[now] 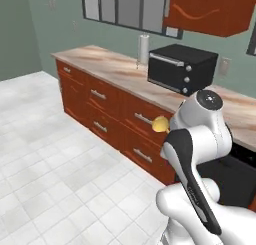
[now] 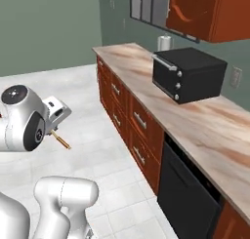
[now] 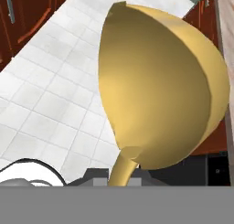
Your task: Take the fork and place it on the left side of the plate. Then take the spoon and place it on the right side of the plate. Make sure they're directly next to the plate.
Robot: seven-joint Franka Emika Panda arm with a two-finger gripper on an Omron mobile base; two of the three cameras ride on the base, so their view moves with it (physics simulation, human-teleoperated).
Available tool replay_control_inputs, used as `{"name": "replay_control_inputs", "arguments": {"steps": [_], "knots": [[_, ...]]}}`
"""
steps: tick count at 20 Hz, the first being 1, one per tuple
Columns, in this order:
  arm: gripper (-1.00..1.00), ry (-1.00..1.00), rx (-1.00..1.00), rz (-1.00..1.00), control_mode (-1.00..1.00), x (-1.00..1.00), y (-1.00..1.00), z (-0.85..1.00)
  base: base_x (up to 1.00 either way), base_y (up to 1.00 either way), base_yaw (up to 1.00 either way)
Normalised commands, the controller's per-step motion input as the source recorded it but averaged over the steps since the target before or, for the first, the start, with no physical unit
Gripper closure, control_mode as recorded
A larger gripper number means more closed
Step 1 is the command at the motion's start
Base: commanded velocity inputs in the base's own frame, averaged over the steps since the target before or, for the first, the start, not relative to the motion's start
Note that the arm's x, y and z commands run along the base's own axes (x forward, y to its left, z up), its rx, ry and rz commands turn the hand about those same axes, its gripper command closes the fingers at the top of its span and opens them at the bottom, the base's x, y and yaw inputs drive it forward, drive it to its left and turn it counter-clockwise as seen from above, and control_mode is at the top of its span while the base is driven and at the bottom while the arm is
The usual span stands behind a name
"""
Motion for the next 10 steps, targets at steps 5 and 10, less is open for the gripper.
{"name": "replay_control_inputs", "arguments": {"steps": [5,10], "knots": [[1.00,0.00,0.00,0.00,1.00,0.00,0.00,0.00,0.78,0.03,0.53],[1.00,0.00,0.00,0.00,1.00,0.00,0.00,0.00,0.98,-0.05,0.51]]}}
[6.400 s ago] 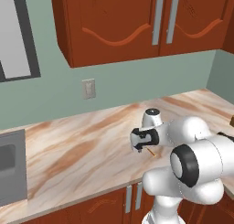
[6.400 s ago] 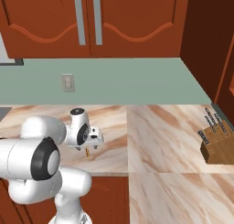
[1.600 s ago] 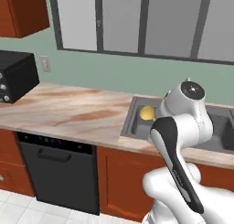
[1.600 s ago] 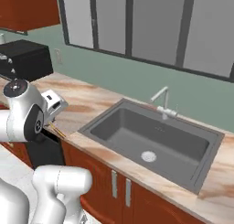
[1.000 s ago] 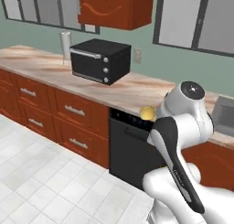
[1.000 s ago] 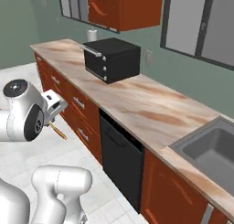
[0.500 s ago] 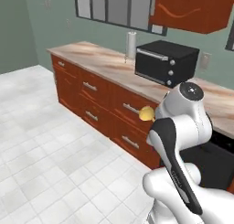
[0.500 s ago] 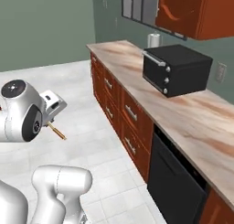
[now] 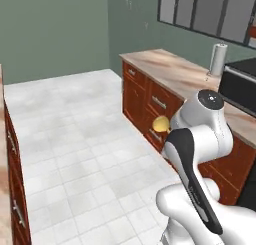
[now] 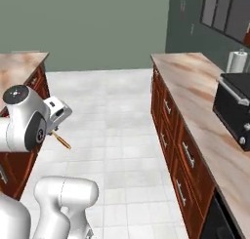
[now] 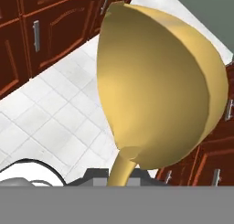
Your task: Take the fork and place it on the left side of the plate. Then take the spoon and place it on the right side of the plate. Make sure they're directly next to the plate.
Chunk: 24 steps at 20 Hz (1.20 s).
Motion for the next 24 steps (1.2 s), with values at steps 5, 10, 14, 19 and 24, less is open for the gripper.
{"name": "replay_control_inputs", "arguments": {"steps": [5,10,14,19,24], "knots": [[1.00,0.00,0.00,0.00,1.00,0.00,0.00,0.00,1.00,-0.09,0.47],[1.00,0.00,0.00,0.00,1.00,0.00,0.00,0.00,1.00,-0.13,0.41],[1.00,0.00,0.00,0.00,1.00,0.00,0.00,0.00,1.00,-0.15,0.41],[1.00,0.00,0.00,0.00,1.00,0.00,0.00,0.00,1.00,-0.31,0.35],[1.00,0.00,0.00,0.00,1.00,0.00,0.00,0.00,1.00,-0.55,0.27]]}}
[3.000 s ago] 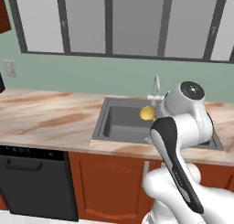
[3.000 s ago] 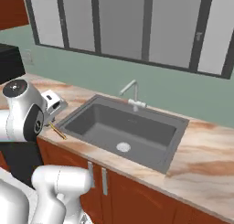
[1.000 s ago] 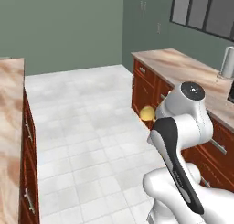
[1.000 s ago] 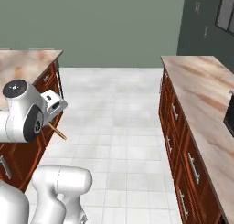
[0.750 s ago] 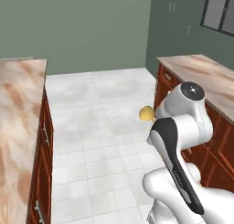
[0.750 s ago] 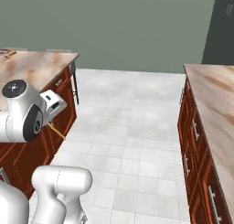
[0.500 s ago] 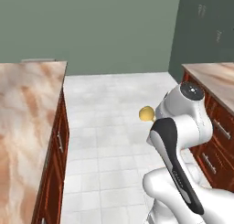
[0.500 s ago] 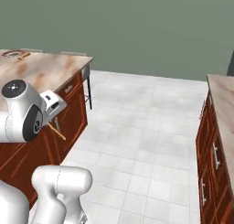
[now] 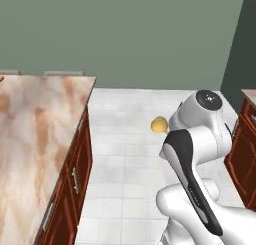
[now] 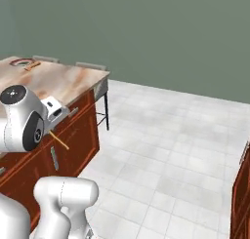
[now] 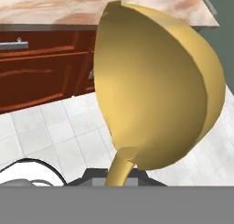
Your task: Take the fork and place it on the left side of the plate. Then take the spoon and place it on the right side of the plate. Make sure they're directly next to the plate.
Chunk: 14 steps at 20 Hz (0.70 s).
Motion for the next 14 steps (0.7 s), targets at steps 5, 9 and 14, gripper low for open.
{"name": "replay_control_inputs", "arguments": {"steps": [5,9,14], "knots": [[1.00,0.00,0.00,0.00,1.00,0.00,0.00,0.00,1.00,-0.63,0.25],[1.00,0.00,0.00,0.00,1.00,0.00,0.00,0.00,1.00,-0.63,0.25],[1.00,0.00,0.00,0.00,1.00,0.00,0.00,0.00,1.00,-0.60,0.26]]}}
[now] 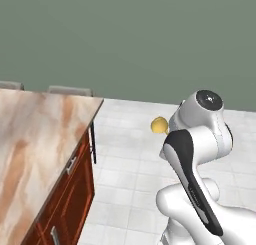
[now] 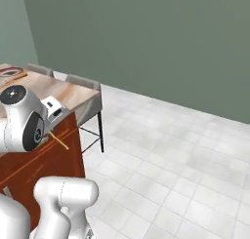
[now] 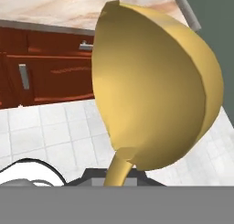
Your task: Take the fork and place it on the left side of the plate. Then take the spoon and place it on the right side of the plate. Make sure they're directly next to the plate.
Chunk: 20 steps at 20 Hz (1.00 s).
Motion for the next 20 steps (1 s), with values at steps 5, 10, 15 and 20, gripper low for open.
{"name": "replay_control_inputs", "arguments": {"steps": [5,10,15,20], "knots": [[1.00,0.00,0.00,0.00,1.00,0.00,0.00,0.00,1.00,-0.59,0.26],[1.00,0.00,0.00,0.00,1.00,0.00,0.00,0.00,1.00,-0.57,0.27],[1.00,0.00,0.00,0.00,1.00,0.00,0.00,0.00,1.00,-0.56,0.27],[1.00,0.00,0.00,0.00,1.00,0.00,0.00,0.00,1.00,-0.57,0.27]]}}
